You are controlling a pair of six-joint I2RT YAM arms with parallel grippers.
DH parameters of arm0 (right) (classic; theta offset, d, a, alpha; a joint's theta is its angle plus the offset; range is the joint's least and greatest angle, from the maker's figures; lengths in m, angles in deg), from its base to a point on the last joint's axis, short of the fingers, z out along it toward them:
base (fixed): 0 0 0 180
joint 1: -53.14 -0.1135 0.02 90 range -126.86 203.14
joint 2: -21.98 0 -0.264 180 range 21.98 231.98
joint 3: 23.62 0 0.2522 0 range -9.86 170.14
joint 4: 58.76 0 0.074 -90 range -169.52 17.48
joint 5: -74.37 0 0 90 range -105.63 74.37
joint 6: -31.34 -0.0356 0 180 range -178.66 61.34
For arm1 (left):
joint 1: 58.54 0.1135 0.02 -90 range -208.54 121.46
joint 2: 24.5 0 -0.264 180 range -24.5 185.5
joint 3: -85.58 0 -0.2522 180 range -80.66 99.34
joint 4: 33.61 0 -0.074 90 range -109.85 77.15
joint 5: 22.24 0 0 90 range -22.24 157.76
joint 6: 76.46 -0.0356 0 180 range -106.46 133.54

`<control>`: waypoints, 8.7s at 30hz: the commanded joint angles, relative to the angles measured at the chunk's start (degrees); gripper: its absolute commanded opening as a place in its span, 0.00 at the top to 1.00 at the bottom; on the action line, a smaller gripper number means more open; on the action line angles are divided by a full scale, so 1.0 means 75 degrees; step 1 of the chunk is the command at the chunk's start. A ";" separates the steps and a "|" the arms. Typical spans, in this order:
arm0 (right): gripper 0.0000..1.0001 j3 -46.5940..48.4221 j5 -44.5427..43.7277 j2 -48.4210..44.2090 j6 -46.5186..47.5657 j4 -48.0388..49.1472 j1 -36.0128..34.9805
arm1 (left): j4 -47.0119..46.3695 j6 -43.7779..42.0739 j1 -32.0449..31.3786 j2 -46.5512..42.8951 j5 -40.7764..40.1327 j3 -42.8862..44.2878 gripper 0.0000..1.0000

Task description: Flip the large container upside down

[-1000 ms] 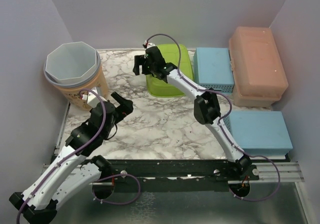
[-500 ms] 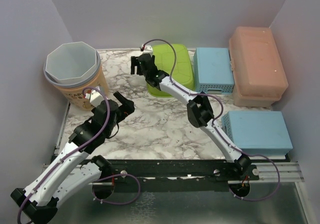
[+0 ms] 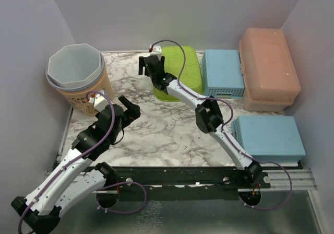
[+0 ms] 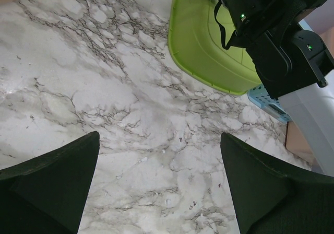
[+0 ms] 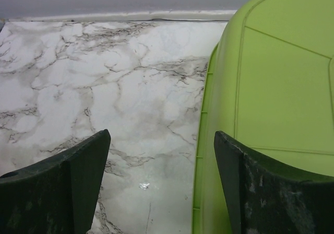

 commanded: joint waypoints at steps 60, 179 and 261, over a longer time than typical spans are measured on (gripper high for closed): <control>0.03 -1.3917 -0.0532 -1.5255 -0.2778 -0.4349 0.0862 | -0.2622 -0.4234 0.2249 1.2882 0.4076 0.9661 0.01; 0.04 -1.1331 0.3722 -1.0227 -0.3001 -0.3170 0.0874 | -0.0312 -0.3618 0.6942 0.4654 0.0128 0.4427 0.47; 0.04 -1.1164 0.4156 -1.0380 -0.2649 -0.3052 0.0874 | -0.0553 -0.4012 0.6945 0.3899 0.1043 0.5791 1.00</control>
